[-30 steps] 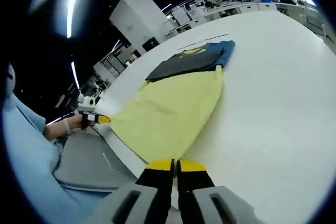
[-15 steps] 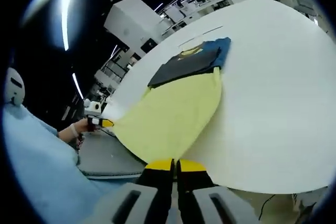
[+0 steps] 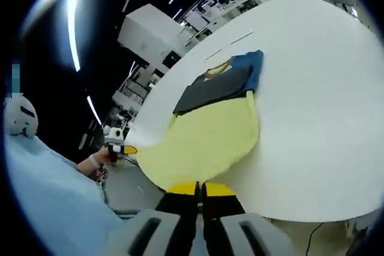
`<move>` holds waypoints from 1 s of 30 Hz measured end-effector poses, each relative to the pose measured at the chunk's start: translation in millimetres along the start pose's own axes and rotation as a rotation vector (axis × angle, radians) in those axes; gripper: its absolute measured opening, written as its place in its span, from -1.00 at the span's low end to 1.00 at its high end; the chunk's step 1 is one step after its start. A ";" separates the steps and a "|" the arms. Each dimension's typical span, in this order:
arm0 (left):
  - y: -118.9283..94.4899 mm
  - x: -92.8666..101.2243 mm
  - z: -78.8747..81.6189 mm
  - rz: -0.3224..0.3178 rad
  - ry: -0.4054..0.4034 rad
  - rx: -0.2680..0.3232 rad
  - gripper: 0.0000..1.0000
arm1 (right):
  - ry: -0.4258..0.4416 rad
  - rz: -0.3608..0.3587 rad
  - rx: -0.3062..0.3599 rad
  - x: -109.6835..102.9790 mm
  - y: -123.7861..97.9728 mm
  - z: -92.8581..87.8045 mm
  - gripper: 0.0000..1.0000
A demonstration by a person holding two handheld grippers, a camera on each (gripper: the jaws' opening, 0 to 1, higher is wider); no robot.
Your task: Fold the garment on the visible template until the final outline fits inside the template.
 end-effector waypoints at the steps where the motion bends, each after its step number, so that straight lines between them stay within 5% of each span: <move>1: 0.9 0.6 6.8 -0.003 0.006 0.013 -1.00 | 0.004 0.007 0.015 -1.6 1.7 6.6 -1.00; 6: 13.1 1.1 51.9 -0.032 0.046 0.093 -1.00 | -0.012 0.017 0.076 4.0 15.4 47.5 -1.00; 13: 46.7 -8.7 141.5 -0.066 0.005 0.319 -1.00 | -0.021 -0.009 0.152 26.1 47.2 122.3 -1.00; 22: 70.6 -37.0 195.3 -0.035 -0.001 0.411 -1.00 | -0.011 -0.028 0.220 51.7 81.6 192.8 -1.00; 30: 85.9 -56.5 233.8 0.001 -0.027 0.473 -1.00 | -0.020 -0.070 0.225 73.6 104.6 218.7 -1.00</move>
Point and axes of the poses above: the point that each gripper's makers call its tool centre point, and the gripper's own axes: y roughly forward along the fingers, x roughly to its right, z roughly out of its top, the point moved 3 cm from there along -y, roughly backward along the fingers, and after that the axes turned 4 degrees about x, right-handed, at the moved point
